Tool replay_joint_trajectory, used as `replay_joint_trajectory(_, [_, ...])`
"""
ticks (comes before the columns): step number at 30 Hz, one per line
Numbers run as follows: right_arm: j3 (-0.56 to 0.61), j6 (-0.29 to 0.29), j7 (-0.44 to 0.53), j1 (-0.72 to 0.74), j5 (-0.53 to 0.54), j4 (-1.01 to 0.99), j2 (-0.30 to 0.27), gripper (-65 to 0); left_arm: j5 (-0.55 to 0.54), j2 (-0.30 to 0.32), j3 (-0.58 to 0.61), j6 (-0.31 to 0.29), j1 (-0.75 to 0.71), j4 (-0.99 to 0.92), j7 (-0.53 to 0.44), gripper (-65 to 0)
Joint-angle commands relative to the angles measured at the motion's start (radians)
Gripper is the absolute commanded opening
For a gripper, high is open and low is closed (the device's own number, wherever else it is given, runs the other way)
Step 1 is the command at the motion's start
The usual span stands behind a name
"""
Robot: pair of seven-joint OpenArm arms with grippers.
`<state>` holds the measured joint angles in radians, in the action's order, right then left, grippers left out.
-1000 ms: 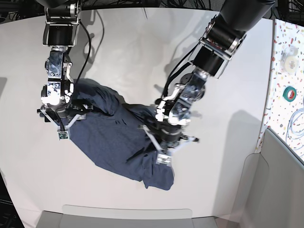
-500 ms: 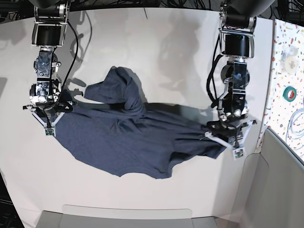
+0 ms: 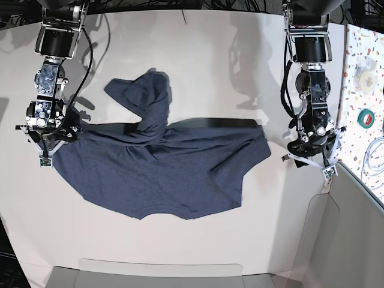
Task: Layout the t-shirt on the table in an organized manner, then fold the t-shirt properly
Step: 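Pull the grippers apart to spread the shirt flat, then release with the left gripper and lift the shirt collar with the right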
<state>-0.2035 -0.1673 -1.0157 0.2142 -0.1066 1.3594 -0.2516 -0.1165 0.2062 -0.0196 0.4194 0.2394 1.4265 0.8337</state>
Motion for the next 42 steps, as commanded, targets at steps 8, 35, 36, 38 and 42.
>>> replay_joint_trajectory(8, [-0.004, -0.004, -0.021, -0.005, 0.008, 0.193, 0.022, -25.0, -0.004, -0.001, 0.017, -0.006, -0.076, 0.363, 0.040, -29.9])
replay_joint_trajectory(35, [0.167, -0.007, -0.022, -0.384, 0.008, 0.684, 0.232, -65.0, -0.780, 0.003, 0.157, -0.006, -0.375, 0.572, 0.293, -65.0])
replay_joint_trajectory(36, [0.167, -0.007, -0.022, -0.407, 0.008, 0.685, 0.232, -65.0, -0.817, 0.003, 0.157, -0.007, -0.387, 0.570, 0.293, -65.0])
replay_joint_trajectory(38, [0.167, -0.008, -0.021, -0.439, 0.008, 0.684, 0.232, -65.0, -0.875, 0.003, 0.157, -0.017, -0.406, 0.570, 0.292, -64.8])
replay_joint_trajectory(42, [0.180, -0.008, -0.016, -0.474, 0.009, 0.684, 0.240, -65.0, -0.911, 0.003, 0.157, -0.139, -0.464, 0.570, 0.227, -60.5])
